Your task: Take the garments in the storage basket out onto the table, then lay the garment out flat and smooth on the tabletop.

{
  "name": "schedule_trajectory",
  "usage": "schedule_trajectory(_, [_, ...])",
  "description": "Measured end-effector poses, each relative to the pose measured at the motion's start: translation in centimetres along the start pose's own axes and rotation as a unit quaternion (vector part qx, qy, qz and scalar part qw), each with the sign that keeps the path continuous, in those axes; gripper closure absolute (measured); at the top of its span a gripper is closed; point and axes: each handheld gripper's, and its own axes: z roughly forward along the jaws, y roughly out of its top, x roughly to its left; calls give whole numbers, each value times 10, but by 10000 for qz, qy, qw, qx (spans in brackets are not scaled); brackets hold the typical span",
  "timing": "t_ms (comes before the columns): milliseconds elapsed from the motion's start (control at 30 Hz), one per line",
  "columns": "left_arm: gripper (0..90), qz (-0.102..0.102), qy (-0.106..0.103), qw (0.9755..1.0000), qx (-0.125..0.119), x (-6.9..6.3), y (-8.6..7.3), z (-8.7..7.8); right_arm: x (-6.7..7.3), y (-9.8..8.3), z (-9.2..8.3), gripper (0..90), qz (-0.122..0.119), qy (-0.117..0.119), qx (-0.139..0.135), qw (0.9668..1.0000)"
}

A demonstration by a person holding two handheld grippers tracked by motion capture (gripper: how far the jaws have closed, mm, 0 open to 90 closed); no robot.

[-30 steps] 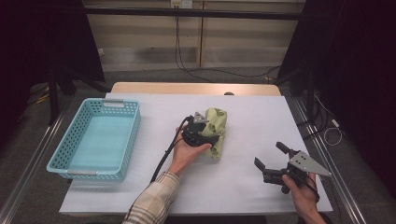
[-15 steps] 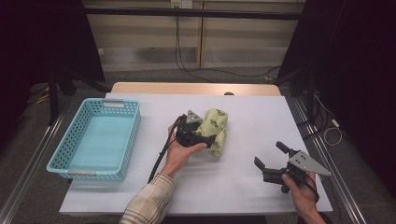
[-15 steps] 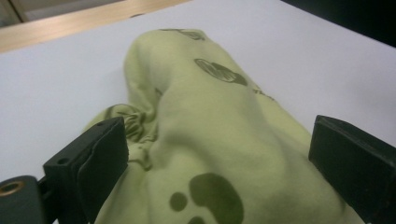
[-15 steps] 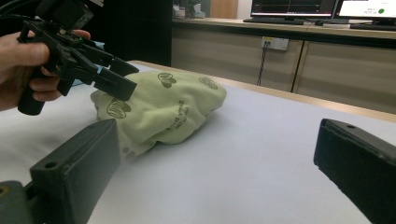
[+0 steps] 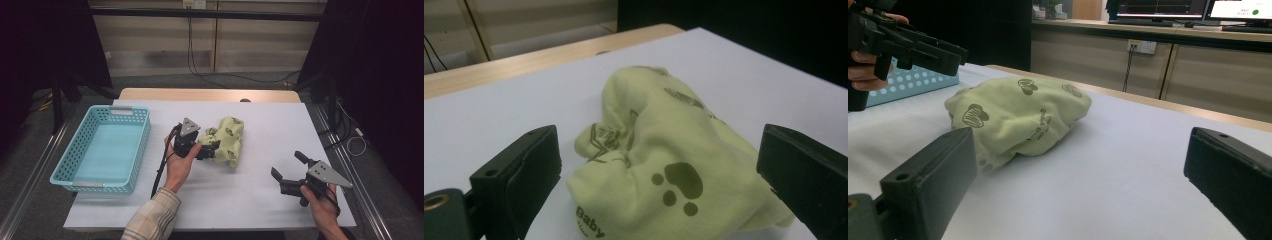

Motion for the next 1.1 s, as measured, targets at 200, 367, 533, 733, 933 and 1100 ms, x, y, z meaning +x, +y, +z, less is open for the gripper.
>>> schedule_trajectory(200, [36,88,118,9996,-243,2,3,-20,1,0,-1,2,17,0,34,10000])
schedule_trajectory(367, [43,88,46,9996,-249,9,-8,-36,5,1,2,2,22,45,10,10000])
schedule_trajectory(533, [39,122,124,9992,-348,12,-14,-43,11,2,6,1,-50,161,42,9998])
schedule_trajectory(733, [40,203,207,9990,-335,11,-17,-47,16,2,13,1,-64,260,33,9996])
schedule_trajectory(933, [40,215,163,9993,-253,8,-26,-50,22,5,27,0,-81,405,107,9991])
schedule_trajectory(1100, [40,214,153,9993,-270,11,-28,-48,27,9,40,3,26,604,284,9978])
